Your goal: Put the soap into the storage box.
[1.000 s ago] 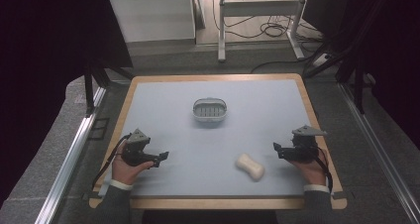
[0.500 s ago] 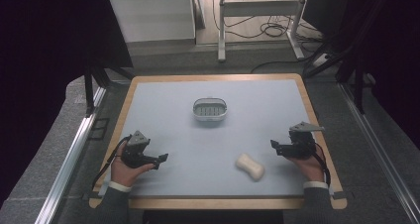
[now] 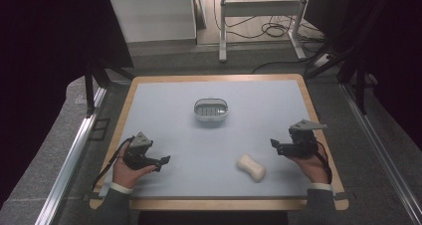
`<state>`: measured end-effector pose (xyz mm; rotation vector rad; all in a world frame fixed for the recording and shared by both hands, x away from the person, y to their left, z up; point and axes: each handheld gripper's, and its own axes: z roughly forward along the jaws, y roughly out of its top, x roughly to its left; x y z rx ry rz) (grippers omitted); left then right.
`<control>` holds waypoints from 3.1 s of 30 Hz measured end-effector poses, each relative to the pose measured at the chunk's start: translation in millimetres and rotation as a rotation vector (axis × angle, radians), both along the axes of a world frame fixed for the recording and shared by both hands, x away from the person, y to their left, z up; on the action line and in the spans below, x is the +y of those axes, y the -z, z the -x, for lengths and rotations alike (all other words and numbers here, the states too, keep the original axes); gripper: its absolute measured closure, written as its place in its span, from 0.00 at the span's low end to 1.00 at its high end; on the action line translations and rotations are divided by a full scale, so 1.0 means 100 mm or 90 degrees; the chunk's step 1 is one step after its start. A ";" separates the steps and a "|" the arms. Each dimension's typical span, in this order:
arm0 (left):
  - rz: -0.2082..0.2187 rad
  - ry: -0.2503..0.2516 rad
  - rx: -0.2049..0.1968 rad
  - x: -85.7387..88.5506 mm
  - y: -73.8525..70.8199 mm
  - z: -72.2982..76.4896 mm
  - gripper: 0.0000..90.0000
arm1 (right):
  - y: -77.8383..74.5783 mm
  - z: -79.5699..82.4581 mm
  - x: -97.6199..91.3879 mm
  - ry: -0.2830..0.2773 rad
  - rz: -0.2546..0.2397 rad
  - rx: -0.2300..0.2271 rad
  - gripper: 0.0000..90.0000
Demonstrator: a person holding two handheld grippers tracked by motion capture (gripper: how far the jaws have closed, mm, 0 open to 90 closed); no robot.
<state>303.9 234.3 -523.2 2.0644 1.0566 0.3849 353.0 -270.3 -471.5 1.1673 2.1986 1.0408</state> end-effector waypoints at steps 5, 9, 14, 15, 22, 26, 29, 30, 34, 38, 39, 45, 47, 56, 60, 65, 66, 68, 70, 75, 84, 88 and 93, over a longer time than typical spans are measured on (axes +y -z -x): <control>-0.011 -0.006 -0.002 0.00 0.02 0.02 0.07 | -0.03 0.01 0.05 -0.016 0.002 0.006 0.20; -0.009 -0.003 -0.004 -0.01 0.02 0.04 0.07 | -0.08 0.02 0.13 -0.037 0.011 0.016 0.20; -0.013 -0.003 -0.005 0.01 0.01 0.03 0.07 | -0.13 0.04 0.19 -0.057 0.029 0.021 0.20; -0.011 -0.005 -0.006 0.01 -0.01 0.03 0.07 | -0.13 0.06 0.22 -0.064 0.035 0.022 0.19; -0.012 -0.004 -0.011 0.04 -0.04 0.03 0.07 | -0.16 0.10 0.27 -0.072 0.033 0.023 0.19; -0.012 -0.003 -0.011 0.04 -0.04 0.06 0.07 | -0.18 0.12 0.39 -0.101 0.047 0.042 0.19; -0.012 -0.003 -0.011 0.04 -0.05 0.06 0.07 | -0.19 0.12 0.43 -0.115 0.053 0.053 0.19; -0.012 -0.002 -0.011 0.04 -0.05 0.07 0.07 | -0.19 0.12 0.45 -0.119 0.057 0.060 0.19; -0.010 -0.002 -0.009 0.04 -0.04 0.09 0.07 | -0.21 0.12 0.54 -0.136 0.068 0.090 0.19; -0.011 -0.004 -0.010 0.05 -0.05 0.11 0.07 | -0.23 0.11 0.64 -0.136 0.087 0.114 0.20; -0.009 -0.005 -0.012 0.06 -0.05 0.11 0.07 | -0.23 0.11 0.66 -0.140 0.090 0.119 0.20; -0.011 -0.007 -0.012 0.07 -0.05 0.11 0.07 | -0.13 0.17 0.82 -0.163 0.132 0.165 0.21; -0.012 -0.006 -0.010 0.07 -0.05 0.11 0.07 | -0.07 0.20 0.88 -0.175 0.151 0.189 0.21; -0.020 -0.007 -0.008 0.07 -0.04 0.11 0.07 | 0.00 0.25 0.98 -0.187 0.179 0.214 0.22; -0.021 -0.006 -0.008 0.07 -0.04 0.11 0.07 | 0.03 0.25 1.01 -0.190 0.187 0.220 0.24; -0.030 -0.003 -0.006 0.06 -0.02 0.10 0.07 | 0.12 0.24 1.06 -0.182 0.209 0.238 0.27; -0.031 -0.003 -0.005 0.06 -0.02 0.10 0.07 | 0.16 0.23 1.09 -0.175 0.224 0.244 0.28; -0.031 -0.003 -0.005 0.06 -0.02 0.10 0.07 | 0.17 0.23 1.10 -0.172 0.229 0.248 0.30; -0.032 -0.003 -0.005 0.06 -0.01 0.10 0.07 | 0.21 0.22 1.13 -0.172 0.240 0.255 0.32; -0.037 -0.002 -0.004 0.06 0.00 0.11 0.07 | 0.26 0.22 1.16 -0.167 0.259 0.274 0.38; -0.042 -0.002 -0.001 0.06 0.01 0.10 0.07 | 0.25 0.18 1.18 -0.159 0.260 0.303 0.55; -0.042 -0.002 -0.001 0.07 0.01 0.11 0.07 | 0.24 0.15 1.18 -0.167 0.265 0.312 0.55; -0.042 -0.003 0.000 0.08 0.01 0.10 0.07 | 0.20 0.14 1.16 -0.175 0.253 0.318 0.55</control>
